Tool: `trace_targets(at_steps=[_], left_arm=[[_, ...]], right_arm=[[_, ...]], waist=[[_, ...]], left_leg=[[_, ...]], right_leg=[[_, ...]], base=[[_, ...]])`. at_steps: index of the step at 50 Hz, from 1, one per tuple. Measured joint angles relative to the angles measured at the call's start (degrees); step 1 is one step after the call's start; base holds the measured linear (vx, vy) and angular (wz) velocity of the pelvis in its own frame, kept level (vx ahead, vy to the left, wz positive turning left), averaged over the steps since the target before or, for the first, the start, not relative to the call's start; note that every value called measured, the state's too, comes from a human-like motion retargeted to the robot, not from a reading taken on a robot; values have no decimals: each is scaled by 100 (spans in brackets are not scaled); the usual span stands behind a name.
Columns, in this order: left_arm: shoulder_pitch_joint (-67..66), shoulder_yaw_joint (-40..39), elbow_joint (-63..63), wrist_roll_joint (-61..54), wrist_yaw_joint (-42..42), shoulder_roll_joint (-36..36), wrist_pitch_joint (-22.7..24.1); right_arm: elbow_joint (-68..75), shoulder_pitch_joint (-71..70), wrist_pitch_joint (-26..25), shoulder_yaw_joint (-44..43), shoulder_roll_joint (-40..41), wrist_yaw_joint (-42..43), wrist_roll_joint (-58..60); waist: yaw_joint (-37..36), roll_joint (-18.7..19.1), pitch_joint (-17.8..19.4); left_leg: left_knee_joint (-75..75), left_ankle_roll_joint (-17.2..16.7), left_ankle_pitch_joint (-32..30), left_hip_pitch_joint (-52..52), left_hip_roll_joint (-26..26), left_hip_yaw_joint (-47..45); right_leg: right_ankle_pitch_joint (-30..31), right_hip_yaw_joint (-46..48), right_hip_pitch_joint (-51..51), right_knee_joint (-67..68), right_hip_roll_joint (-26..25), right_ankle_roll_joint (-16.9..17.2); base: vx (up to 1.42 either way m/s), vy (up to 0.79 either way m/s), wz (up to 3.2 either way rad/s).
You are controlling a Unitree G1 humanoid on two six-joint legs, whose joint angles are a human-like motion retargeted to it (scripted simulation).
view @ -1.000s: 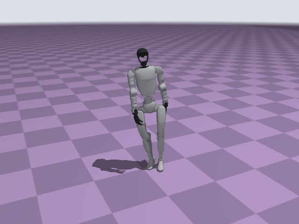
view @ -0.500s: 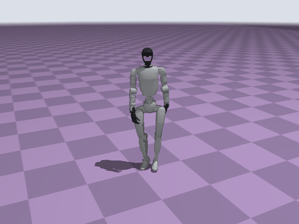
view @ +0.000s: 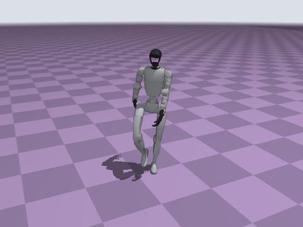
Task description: In place motions
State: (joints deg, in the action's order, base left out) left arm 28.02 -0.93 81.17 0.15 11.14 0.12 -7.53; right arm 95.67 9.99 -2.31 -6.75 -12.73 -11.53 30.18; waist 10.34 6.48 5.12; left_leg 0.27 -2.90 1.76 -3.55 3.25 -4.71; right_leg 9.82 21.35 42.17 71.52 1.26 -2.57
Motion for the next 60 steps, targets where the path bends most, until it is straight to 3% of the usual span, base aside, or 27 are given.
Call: trace_targets(at_steps=[5, 10, 12, 15, 17, 20, 25, 27, 35, 39, 45, 48, 50, 53, 57, 60], left_arm=[[-128, 76, -37, 2, -128, -4, 164], [-740, 299, 500, 145, 69, -13, -28], [-1051, 338, 789, 225, 145, -2, -161], [-1490, 370, 1253, 246, 94, 50, -356], [-1730, 311, 1534, 270, -99, 60, -467], [-2006, 229, 1624, 194, -350, 16, -690], [-2302, -97, 1546, 159, -266, 18, -461], [-2329, -203, 1497, 293, -159, 24, -543], [-2433, -448, 1129, 631, 284, 41, -796], [-2509, -497, 1100, 970, 482, 165, -988], [-2718, -303, 1274, 1378, -361, 403, -1427], [-3021, -356, 1324, 1354, -727, 409, -1437], [-3197, -400, 1410, 1323, -774, 384, -1430], [-3430, -460, 1602, 1415, -522, 357, -1379], [-3885, -545, 1624, 1678, 165, 235, -1637], [-4135, -629, 1624, 1954, 802, 128, -1697]], right_arm=[[-47, -53, -86, 29, 21, 74, -145], [-462, -156, 129, -14, 189, -8, -354], [-680, -241, 224, 21, 255, -43, -443], [-957, -409, 257, 179, 298, -132, -350], [-1130, -569, -16, 401, 304, 40, 113], [-1442, -828, -118, 756, 212, 524, 1143], [-1741, -926, 32, 1344, 86, 1738, 2374], [-1646, -843, 15, 1303, 108, 1849, 2415], [-507, -543, -108, 969, 122, 600, 1033], [-4, -666, -363, 1141, 69, 859, 1016], [172, -1184, -328, 1457, 145, 974, 630], [43, -1620, -100, 1530, 297, 786, 139], [-114, -1989, 18, 1532, 458, 599, -288], [-537, -2507, 252, 1416, 754, 250, -986], [-1134, -3086, 432, 1266, 1035, -277, -1464], [-1523, -3414, 566, 1248, 1164, -377, -1524]], waist=[[-179, -83, -166], [-397, -280, -490], [-478, -439, -602], [-768, -649, -696], [-1019, -815, -782], [-1352, -797, -898], [-995, -732, -797], [-922, -675, -808], [-1013, -647, -863], [-1104, -609, -862], [-1103, -663, -706], [-1151, -746, -602], [-1229, -811, -457], [-1603, -989, -173], [-2190, -1111, 23], [-2473, -1189, 79]], left_leg=[[-100, -12, 152, 107, -136, -122], [-168, 112, 357, 207, -523, -80], [-177, 209, 437, 260, -778, -66], [-184, 297, 572, 424, -1041, -114], [-212, 338, 649, 479, -1185, -237], [-196, 342, 760, 326, -1125, -428], [-197, 286, 875, 336, -1105, -278], [-199, 256, 916, 319, -1057, -226], [-32, 302, 1182, 283, -1003, 44], [220, 403, 1384, 195, -940, 33], [1145, 653, 1597, -167, -821, -222], [2197, 723, 1147, -653, -666, -480], [3201, 703, 529, -1193, -476, -541], [4451, 991, -489, -2034, -554, -372], [6120, 1184, 277, -3128, -208, -814], [6976, 1118, 562, -3945, -290, -817]], right_leg=[[483, -291, -1081, -1467, -188, 203], [1463, -669, -2911, -4342, -390, 433], [395, -854, -3606, -5479, -418, 647], [-1039, 63, -4252, -6446, -194, 154], [-817, -136, -4304, -6833, -101, 258], [-579, -158, -4209, -7110, -83, 337], [-757, -206, -4234, -7039, -176, 200], [-812, -55, -4246, -7001, -169, 209], [-964, 179, -4378, -7000, -213, 145], [-1001, 142, -4412, -7031, -245, 108], [-1067, 111, -4456, -7013, -160, 57], [-1053, 0, -4448, -6995, -49, 18], [-1033, -99, -4439, -6980, 37, -3], [-1016, -348, -4437, -6942, 155, -40], [-939, -497, -4471, -6971, 212, -145], [-933, -562, -4432, -6925, 300, -202]], base=[[8, 0, -39], [20, -3, -18], [24, -3, -17], [30, -3, -47], [27, -3, -56], [4, 0, -34], [10, -3, 39], [11, -8, 51], [14, -10, 31], [12, -11, -6], [10, -16, -1], [7, -11, -39], [-3, -13, -42], [-6, -20, -64], [3, -15, -54], [0, -2, -9]])
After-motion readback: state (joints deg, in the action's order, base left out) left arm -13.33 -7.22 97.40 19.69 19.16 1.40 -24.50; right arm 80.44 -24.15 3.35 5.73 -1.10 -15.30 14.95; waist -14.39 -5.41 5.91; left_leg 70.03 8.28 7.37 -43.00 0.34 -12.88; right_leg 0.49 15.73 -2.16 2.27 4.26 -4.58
